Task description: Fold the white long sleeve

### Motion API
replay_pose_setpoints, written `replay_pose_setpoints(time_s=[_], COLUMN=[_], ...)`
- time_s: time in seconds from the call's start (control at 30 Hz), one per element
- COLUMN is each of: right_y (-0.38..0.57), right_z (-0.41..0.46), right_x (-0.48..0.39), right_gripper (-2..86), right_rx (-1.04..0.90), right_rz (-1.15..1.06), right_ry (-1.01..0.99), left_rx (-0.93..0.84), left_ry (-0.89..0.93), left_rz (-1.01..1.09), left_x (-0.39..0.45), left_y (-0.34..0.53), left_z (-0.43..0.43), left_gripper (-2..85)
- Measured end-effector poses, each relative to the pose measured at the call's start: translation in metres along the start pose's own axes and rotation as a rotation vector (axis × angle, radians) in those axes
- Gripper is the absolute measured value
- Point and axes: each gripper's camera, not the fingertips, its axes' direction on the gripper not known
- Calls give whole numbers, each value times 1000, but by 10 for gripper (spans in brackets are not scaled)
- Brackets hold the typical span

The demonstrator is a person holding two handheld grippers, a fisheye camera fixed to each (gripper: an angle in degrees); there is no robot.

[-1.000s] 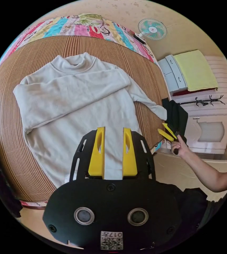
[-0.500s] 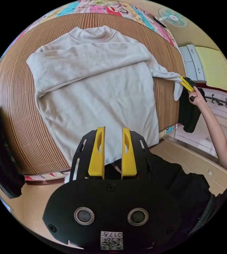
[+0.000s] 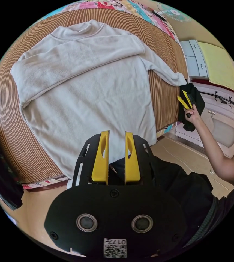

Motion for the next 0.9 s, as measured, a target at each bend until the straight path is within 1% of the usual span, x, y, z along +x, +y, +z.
replay_pose_setpoints(time_s=[0.1, 0.17, 0.23, 0.27, 0.3, 0.33, 0.37, 0.4, 0.47, 0.5, 0.57, 0.6, 0.63, 0.67, 0.7, 0.77, 0.83, 0.9], right_y=[-21, -32, -26, -16, -8, 14, 47, 67, 159, 183, 272, 292, 327, 358, 370, 407, 415, 412], right_z=[23, 44, 45, 43, 42, 40, 40, 41, 61, 70, 124, 142, 184, 233, 258, 341, 363, 355], right_x=[-10, -23, -44, -74, -92, -135, -182, -204, -271, -282, -303, -304, -301, -288, -278, -222, -188, -175], right_gripper=[100, 68, 49, 44, 42, 40, 38, 38, 38, 38, 41, 42, 47, 53, 56, 69, 77, 79], right_rx=[-1, -52, 0, 47, 58, 65, 71, 74, 71, 61, -61, -119, -276, -461, -548, -892, -984, -955], right_rz=[10, 34, 80, -5, -66, -209, -369, -446, -741, -805, -990, -1020, -1085, -1126, -1123, -1053, -999, -1000], right_ry=[16, 80, 67, -11, -39, -50, -15, 5, 30, 18, -95, -123, -147, -105, -65, 140, 258, 290], left_rx=[-8, -9, 1, 11, 21, 24, 30, 33, 32, 30, 35, 42, 45, 50, 56, 80, 118, 209], left_ry=[-11, -10, -6, -7, -7, -4, 9, 26, 47, 71, 120, 147, 160, 183, 205, 233, 260, 278], left_rz=[-6, -15, -22, -25, -29, -34, -46, -62, -101, -132, -176, -203, -217, -247, -278, -324, -363, -406], left_x=[-3, -6, -8, -9, -11, -12, -15, -18, -25, -30, -37, -42, -45, -51, -57, -67, -78, -93], left_y=[-1, 0, 2, 5, 8, 10, 15, 20, 28, 34, 44, 50, 54, 61, 68, 80, 92, 106], left_z=[-1, -2, -6, -8, -11, -12, -12, -12, -8, -5, 0, 3, 5, 8, 11, 12, 11, 0], left_gripper=[90, 90, 90, 90, 90, 90, 90, 89, 89, 89, 88, 88, 88, 88, 88, 88, 89, 90])
